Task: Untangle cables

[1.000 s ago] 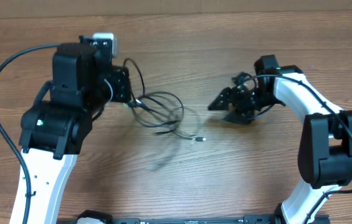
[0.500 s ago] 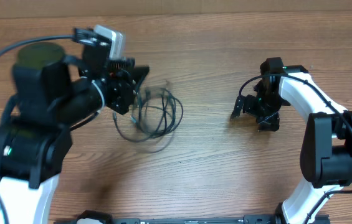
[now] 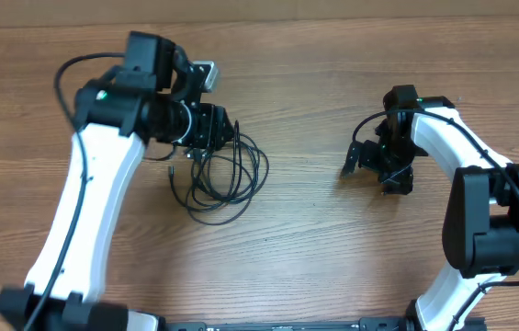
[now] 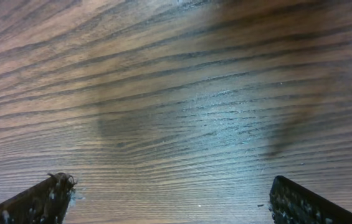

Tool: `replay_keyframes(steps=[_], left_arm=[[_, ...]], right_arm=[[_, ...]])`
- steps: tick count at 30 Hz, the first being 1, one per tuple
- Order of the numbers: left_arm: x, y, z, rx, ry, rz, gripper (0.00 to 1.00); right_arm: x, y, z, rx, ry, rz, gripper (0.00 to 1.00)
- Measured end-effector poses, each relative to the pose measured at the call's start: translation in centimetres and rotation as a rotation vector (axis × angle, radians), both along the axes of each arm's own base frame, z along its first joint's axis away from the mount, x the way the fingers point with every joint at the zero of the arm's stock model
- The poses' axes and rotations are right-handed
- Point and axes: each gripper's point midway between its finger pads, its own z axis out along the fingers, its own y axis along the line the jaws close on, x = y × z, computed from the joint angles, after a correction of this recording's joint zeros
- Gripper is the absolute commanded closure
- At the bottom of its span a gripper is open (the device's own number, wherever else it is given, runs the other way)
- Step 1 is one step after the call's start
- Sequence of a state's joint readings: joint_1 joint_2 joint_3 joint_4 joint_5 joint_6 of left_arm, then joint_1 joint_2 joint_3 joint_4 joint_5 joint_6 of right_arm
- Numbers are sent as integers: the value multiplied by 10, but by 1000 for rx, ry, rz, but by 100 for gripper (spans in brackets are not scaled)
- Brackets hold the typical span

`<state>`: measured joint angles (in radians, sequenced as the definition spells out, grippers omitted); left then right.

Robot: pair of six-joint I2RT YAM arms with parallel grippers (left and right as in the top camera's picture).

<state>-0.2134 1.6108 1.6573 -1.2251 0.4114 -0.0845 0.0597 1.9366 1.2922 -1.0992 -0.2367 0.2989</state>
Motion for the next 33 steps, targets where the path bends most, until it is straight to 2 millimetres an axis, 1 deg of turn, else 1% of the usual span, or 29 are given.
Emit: replay_keyframes(steps=[4,7,12,15,17,20,23,27,30,33], left_arm=[[8,-4,-38,28,119,9,56],[16,-9,-66,68,172,13,53],[32,-28,-108,129,200,-3,51],[42,-39,-130,149,195,-10,50],[49,-40,-143,173,198,11,49],[53,-35,-162,212,228,60,46],[54,-32,-177,239,255,88,43],[55,-29,-195,261,288,105,43],[50,-27,-202,275,320,112,44],[45,-26,-203,283,341,111,43]], right_arm=[[2,0,0,0,-8,-1,0],[3,0,0,0,-10,-1,0],[3,0,0,1,-13,0,0],[4,0,-1,1,-16,-3,0],[5,1,-1,4,-20,-3,0],[0,1,-5,3,-10,-3,0],[-1,2,-7,3,-7,1,0],[1,10,-7,14,-24,21,0],[2,15,-6,23,-31,30,0],[9,16,-7,26,-62,32,0]])
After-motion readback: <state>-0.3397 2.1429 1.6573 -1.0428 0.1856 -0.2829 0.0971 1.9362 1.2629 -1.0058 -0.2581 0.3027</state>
